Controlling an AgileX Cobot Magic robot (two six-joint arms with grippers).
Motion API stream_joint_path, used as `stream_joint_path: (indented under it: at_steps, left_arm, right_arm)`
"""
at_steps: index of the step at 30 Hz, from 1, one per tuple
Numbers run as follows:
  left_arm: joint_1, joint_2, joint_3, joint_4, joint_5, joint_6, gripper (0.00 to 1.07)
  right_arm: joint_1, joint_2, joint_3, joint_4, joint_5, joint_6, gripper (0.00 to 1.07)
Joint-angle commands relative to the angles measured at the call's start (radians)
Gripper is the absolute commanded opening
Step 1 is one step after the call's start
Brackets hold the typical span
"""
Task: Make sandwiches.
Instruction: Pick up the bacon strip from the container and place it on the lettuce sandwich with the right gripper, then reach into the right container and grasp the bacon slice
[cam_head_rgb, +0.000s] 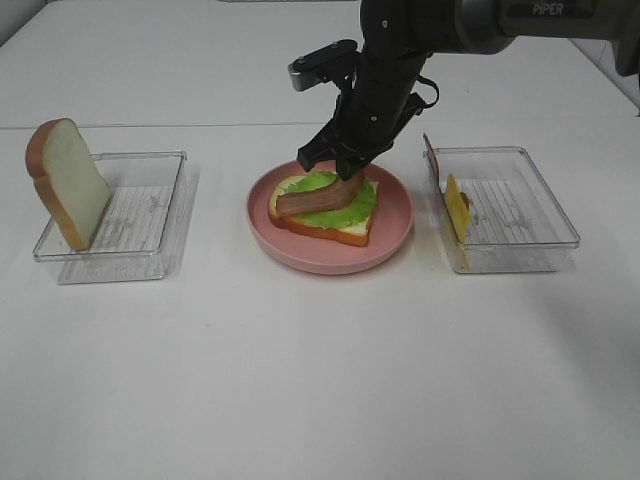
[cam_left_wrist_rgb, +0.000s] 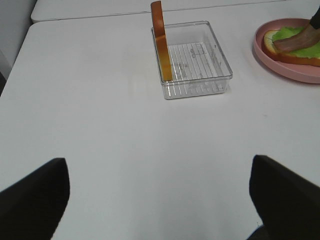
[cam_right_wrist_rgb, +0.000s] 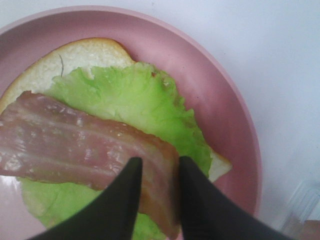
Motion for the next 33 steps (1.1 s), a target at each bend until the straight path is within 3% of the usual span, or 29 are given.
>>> stream_joint_path:
  at_steps: [1, 2, 3, 4, 5, 24, 33]
  left_arm:
    - [0.002, -0.012, 0.001, -0.009, -0.006, 0.003, 0.89]
    - [0.002, -0.012, 0.001, -0.009, -0.006, 0.003, 0.89]
    - [0.002, -0.012, 0.001, -0.009, -0.006, 0.003, 0.89]
    - [0.002, -0.012, 0.001, -0.009, -0.006, 0.003, 0.89]
    - [0.002, -0.012, 0.001, -0.009, -0.006, 0.003, 0.89]
    - [0.002, -0.012, 0.001, -0.009, -0.006, 0.003, 0.89]
    - [0.002, -0.012, 0.001, -0.009, -0.006, 0.003, 0.89]
  right_arm:
    - [-0.002, -0.002, -0.006, -0.008, -0.006, 0.007, 0.77]
    - [-0.002, -0.003, -0.006, -0.008, -0.001, 0.007, 0.86]
    - [-0.002, -0.003, -0.006, -0.008, -0.001, 0.007, 0.86]
    - [-0.002, -0.009, -0.006, -0.008, 0.012, 0.007, 0.96]
    - [-0.002, -0.013, -0.006, -0.008, 0.018, 0.007, 0.99]
    - [-0.004, -0.281, -0.006, -0.147, 0.132, 0.020, 0.99]
    - [-0.005, -0.299, -0.006, -0.232, 0.201, 0.076, 0.99]
